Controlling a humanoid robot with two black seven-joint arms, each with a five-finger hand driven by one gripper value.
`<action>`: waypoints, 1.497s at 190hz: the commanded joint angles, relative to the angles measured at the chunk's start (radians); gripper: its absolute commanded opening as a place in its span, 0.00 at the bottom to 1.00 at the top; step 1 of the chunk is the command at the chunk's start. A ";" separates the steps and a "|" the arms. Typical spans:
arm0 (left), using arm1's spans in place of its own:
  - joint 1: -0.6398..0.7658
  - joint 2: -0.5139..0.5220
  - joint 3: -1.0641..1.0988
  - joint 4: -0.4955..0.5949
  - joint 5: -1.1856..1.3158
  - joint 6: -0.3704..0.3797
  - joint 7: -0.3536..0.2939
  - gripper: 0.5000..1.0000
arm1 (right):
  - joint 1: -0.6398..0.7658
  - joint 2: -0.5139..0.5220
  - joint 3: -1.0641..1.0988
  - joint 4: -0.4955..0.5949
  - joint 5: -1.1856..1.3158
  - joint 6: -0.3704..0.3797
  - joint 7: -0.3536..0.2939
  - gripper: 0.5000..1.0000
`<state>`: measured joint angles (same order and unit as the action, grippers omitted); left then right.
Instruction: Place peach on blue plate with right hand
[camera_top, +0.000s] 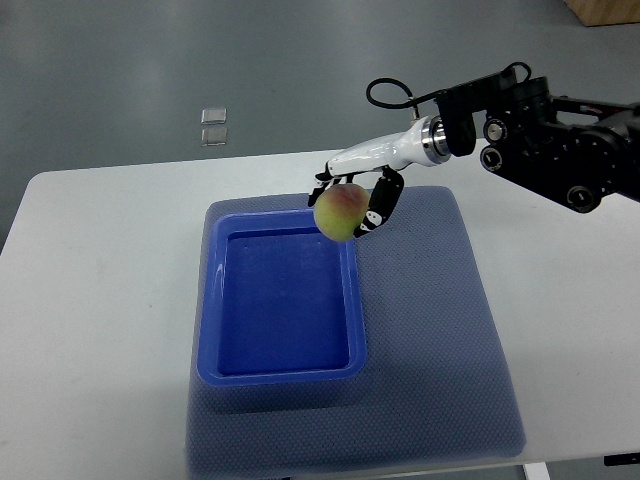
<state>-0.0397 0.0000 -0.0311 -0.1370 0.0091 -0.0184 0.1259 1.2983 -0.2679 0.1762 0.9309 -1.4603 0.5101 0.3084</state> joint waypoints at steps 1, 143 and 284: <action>0.000 0.000 -0.003 0.002 0.000 0.000 0.000 1.00 | 0.018 0.078 -0.007 -0.015 0.002 -0.001 0.000 0.26; -0.005 0.000 -0.003 -0.003 0.000 0.000 0.000 1.00 | -0.050 0.268 -0.104 -0.144 0.002 -0.039 0.000 0.86; -0.009 0.000 -0.006 0.001 0.000 0.000 0.000 1.00 | -0.057 0.101 0.197 -0.303 0.428 -0.120 -0.014 0.85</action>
<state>-0.0490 0.0000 -0.0365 -0.1357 0.0092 -0.0186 0.1256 1.2864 -0.1465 0.3111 0.6695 -1.0878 0.4188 0.2955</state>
